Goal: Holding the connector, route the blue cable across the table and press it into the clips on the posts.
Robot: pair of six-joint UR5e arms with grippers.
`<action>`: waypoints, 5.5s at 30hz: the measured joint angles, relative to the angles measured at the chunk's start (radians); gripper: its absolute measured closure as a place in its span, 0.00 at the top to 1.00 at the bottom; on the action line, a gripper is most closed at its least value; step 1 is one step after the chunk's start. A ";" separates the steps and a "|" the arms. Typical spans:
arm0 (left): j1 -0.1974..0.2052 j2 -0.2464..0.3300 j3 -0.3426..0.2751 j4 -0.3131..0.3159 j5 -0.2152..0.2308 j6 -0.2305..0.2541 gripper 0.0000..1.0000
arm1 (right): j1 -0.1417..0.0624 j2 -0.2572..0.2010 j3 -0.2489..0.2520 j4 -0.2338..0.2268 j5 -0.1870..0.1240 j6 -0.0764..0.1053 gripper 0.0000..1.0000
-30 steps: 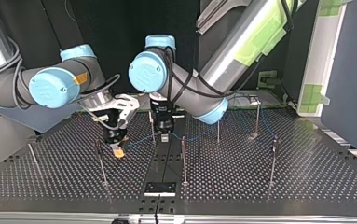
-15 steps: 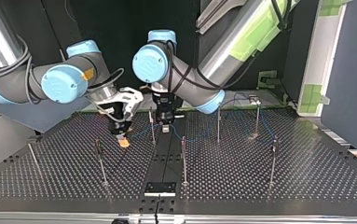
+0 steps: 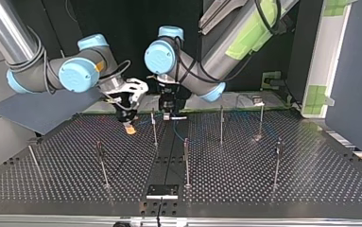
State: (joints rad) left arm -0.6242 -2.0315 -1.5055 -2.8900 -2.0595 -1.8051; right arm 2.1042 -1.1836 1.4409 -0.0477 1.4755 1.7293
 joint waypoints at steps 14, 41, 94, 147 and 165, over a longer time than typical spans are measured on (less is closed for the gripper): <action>0.001 -0.062 -0.152 0.152 0.070 -0.010 0.02 | -0.006 0.003 0.147 -0.147 0.018 -0.028 0.00; 0.057 -0.111 -0.112 0.288 0.138 -0.083 0.02 | -0.051 0.066 0.293 -0.241 -0.010 -0.022 0.00; 0.146 -0.281 0.114 0.183 0.275 -0.058 0.05 | -0.226 0.140 0.172 -0.270 -0.139 -0.028 0.00; -0.149 -0.217 0.121 0.064 0.058 -0.058 1.00 | -0.256 0.126 0.153 -0.252 -0.150 -0.067 0.00; -0.132 -0.313 0.301 0.066 -0.019 -0.107 1.00 | -0.264 0.069 0.156 -0.227 -0.150 -0.075 0.00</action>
State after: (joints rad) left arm -0.7557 -2.3446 -1.2050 -2.8238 -2.0788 -1.9124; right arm 1.8401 -1.1141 1.5967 -0.2749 1.3251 1.6543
